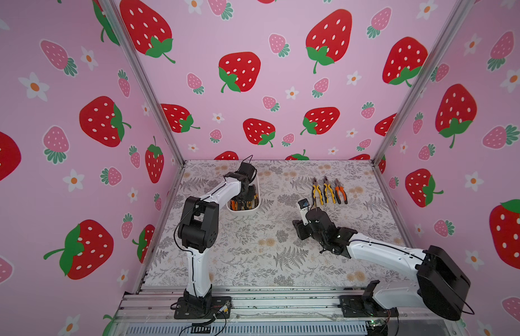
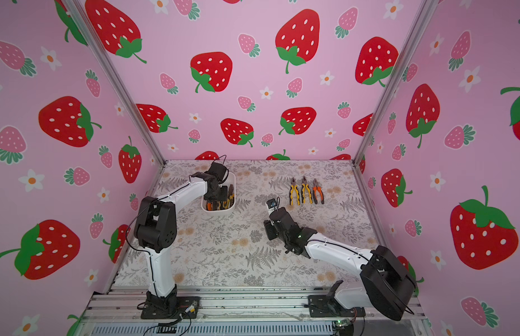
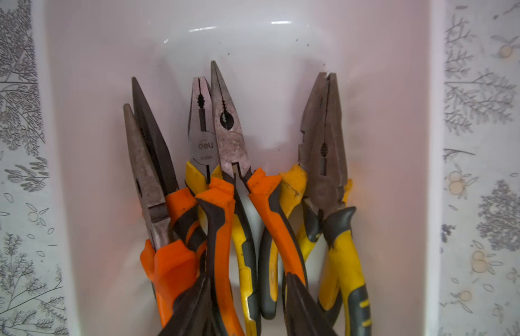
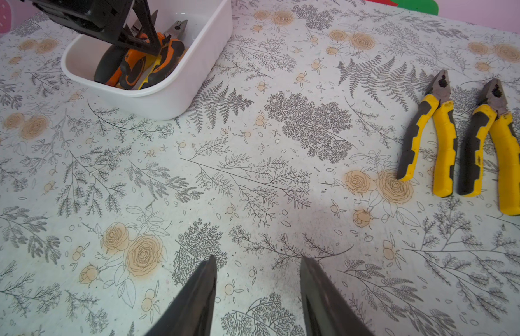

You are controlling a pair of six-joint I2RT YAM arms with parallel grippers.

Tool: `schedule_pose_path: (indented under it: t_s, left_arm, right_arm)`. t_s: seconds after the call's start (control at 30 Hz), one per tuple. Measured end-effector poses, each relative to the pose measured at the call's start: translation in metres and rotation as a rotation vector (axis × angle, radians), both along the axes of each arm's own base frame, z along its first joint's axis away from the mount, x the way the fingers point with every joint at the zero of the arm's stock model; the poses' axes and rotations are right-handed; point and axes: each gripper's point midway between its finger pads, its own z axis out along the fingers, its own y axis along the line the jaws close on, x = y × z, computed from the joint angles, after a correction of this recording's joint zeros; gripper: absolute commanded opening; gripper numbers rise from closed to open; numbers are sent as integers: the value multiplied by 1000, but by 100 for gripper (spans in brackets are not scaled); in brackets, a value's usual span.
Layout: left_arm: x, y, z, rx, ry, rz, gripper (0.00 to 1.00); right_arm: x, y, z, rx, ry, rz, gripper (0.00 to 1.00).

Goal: Take the pliers out of the storage box
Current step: Pick up the pliers from the storage box.

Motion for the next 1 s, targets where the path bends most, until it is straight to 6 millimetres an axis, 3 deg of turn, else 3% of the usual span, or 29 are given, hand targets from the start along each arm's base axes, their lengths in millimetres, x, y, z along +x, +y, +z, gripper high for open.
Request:
schedule_pose_path:
  t_s: [0.37,0.7,1.0]
  left_arm:
    - [-1,7,4,37,-8,3,43]
    - [-6,1,-10,78,14,5,34]
    - [-7,2,-11,84,13,19,39]
  right_arm:
    - [3,3,-2,-16,3,7,51]
    - [3,4,-2,-20,0,11,51]
    - [3,4,-2,-22,-1,12,51]
